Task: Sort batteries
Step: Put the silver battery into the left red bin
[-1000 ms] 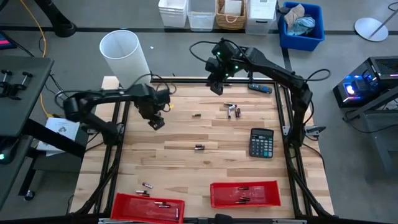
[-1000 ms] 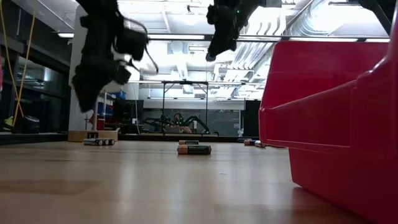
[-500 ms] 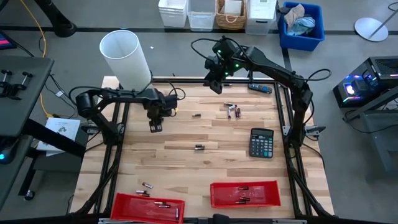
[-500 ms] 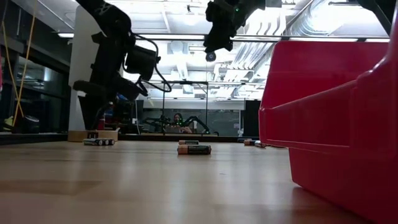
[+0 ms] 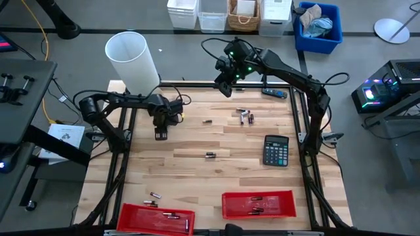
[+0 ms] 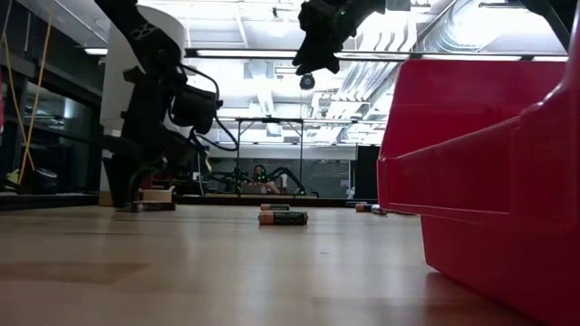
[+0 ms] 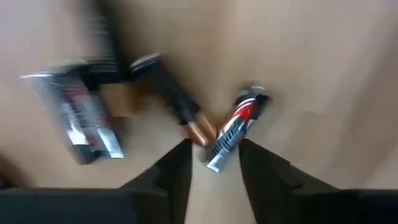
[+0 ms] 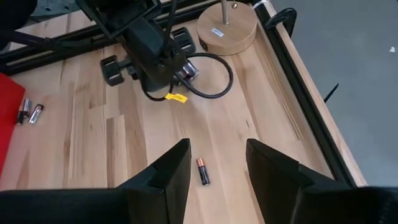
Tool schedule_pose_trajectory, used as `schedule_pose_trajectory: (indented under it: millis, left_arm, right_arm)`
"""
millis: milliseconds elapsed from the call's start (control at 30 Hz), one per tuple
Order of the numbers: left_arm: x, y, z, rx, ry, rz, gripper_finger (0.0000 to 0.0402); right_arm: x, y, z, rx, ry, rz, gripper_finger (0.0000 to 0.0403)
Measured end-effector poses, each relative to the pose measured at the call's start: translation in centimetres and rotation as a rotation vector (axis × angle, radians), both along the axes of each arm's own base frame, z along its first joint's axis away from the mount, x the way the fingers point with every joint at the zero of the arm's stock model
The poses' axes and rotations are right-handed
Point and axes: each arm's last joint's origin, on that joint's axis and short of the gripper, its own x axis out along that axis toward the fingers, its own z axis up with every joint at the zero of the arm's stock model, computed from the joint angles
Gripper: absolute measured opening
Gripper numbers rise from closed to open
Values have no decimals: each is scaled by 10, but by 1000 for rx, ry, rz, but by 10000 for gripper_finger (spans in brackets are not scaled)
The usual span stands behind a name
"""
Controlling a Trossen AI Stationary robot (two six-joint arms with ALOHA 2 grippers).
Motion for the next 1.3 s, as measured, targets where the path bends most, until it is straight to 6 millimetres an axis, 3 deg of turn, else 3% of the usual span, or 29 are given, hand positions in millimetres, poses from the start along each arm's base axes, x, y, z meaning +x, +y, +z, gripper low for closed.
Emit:
schedule_pose_trajectory:
  millis: [167,300,600,700,833,967,1167,1300]
  left_arm:
    - [-3,-6,-2,-73,-2,72,19]
    - [-3,-8,8,-90,-13,98,13]
    - [-7,-12,59,-24,-211,163,1]
    - [-8,-13,65,-7,-251,199,1]
    - [-4,-17,63,19,-242,182,31]
    - [1,-17,53,65,-177,285,97]
    - [10,-16,29,60,-73,398,196]
    - [17,-17,10,61,6,407,227]
  right_arm:
    - [0,0,0,3,2,-8,149]
    - [0,0,0,-8,5,4,149]
    - [-1,1,-2,-42,24,48,149]
    - [-2,1,-2,-50,30,60,149]
    - [-2,2,-3,-55,38,73,149]
    - [-3,2,-3,-51,41,77,149]
    - [-4,2,-4,-44,55,80,149]
    - [-4,2,-4,-44,53,80,149]
